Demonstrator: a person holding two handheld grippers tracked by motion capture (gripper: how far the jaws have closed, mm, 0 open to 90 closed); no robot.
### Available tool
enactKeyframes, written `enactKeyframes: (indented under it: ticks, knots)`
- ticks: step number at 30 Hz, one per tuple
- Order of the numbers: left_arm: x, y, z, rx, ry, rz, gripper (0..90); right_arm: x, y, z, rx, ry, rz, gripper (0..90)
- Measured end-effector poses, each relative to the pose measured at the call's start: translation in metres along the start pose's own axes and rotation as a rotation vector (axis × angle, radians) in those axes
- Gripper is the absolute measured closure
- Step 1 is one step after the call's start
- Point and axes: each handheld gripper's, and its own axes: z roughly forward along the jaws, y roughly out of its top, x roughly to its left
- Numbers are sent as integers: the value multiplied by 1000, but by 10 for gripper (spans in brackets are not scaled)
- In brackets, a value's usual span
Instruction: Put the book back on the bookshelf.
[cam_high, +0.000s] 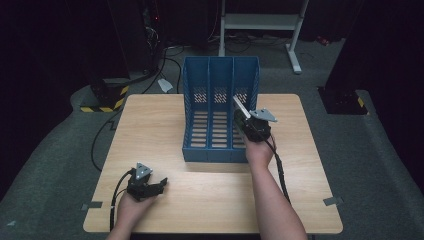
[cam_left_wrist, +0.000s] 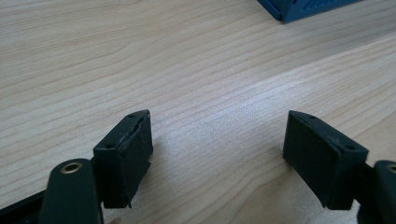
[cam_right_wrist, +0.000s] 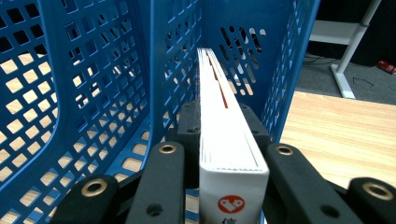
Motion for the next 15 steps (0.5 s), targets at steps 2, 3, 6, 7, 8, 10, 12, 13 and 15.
enactKeyframes:
  ticks: [2, 3, 6, 7, 8, 10, 12, 13, 15]
  knots:
    - [0, 0, 0, 0, -1, -1, 241, 0, 0, 0, 4, -1, 4, 753]
    - [0, 0, 0, 0, 0, 0, 241, 0, -1, -1, 8, 0, 6, 752]
    - [0, 0, 0, 0, 0, 0, 241, 1, -3, -2, 12, -2, 3, 751]
    - [0, 0, 0, 0, 0, 0, 241, 1, -3, -3, 16, -2, -1, 750]
    - [0, 0, 0, 0, 0, 0, 241, 1, -5, -4, 20, -1, 1, 749]
    - [0, 0, 0, 1, -1, 3, 241, 2, -7, -5, 27, -3, 3, 749]
    - [0, 0, 0, 0, -4, -3, 241, 2, -9, -6, 33, -2, 2, 749]
    - [0, 0, 0, 0, -4, -3, 241, 2, -10, -7, 35, 0, 0, 748]
    - [0, 0, 0, 0, -4, -3, 241, 3, -12, -8, 41, -1, -5, 748]
